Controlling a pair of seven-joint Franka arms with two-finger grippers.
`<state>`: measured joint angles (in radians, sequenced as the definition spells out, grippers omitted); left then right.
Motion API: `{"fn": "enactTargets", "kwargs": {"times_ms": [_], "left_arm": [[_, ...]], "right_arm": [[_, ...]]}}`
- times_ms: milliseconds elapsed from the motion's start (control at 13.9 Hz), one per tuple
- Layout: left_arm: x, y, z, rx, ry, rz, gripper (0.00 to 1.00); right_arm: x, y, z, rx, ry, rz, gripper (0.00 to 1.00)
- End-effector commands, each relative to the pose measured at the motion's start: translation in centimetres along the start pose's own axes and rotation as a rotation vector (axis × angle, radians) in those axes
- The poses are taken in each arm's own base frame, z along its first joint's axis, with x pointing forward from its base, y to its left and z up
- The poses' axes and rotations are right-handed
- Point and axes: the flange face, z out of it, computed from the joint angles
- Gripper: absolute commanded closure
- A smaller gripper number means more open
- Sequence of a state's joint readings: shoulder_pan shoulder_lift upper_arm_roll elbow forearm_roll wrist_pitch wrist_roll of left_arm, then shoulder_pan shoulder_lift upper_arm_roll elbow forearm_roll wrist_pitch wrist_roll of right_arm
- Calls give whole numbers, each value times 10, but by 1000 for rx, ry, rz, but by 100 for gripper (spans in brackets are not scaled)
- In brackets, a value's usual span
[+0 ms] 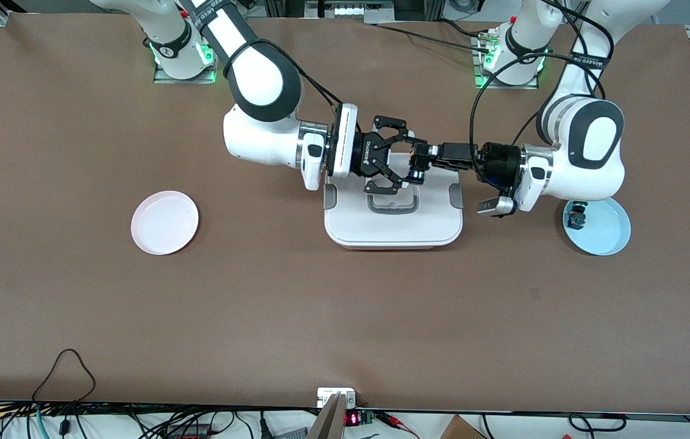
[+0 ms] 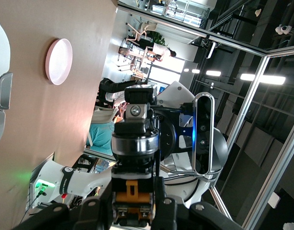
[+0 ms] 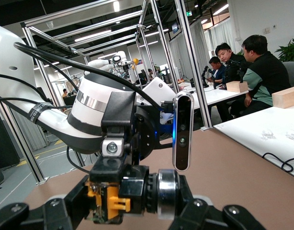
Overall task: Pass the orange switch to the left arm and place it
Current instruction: 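Grasp the orange switch with the left gripper above the white box, then open the right gripper and withdraw it while the left gripper pulls back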
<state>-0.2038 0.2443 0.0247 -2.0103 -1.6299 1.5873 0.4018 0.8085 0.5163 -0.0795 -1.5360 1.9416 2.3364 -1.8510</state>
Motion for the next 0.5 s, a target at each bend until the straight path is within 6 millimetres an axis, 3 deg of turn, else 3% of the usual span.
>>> {"fn": "enactTargets", "kwargs": {"times_ms": [0, 72, 289, 433], "left_arm": [[-3, 4, 5, -16, 10, 22, 100], [-3, 4, 5, -16, 10, 22, 100], [-4, 5, 10, -14, 3, 23, 100], [-4, 5, 9, -14, 4, 23, 100]], "right_arm": [[7, 13, -7, -24, 24, 7, 15], [8, 20, -12, -33, 26, 7, 0], [19, 34, -34, -29, 29, -19, 0], [23, 52, -62, 11, 7, -53, 0]]}}
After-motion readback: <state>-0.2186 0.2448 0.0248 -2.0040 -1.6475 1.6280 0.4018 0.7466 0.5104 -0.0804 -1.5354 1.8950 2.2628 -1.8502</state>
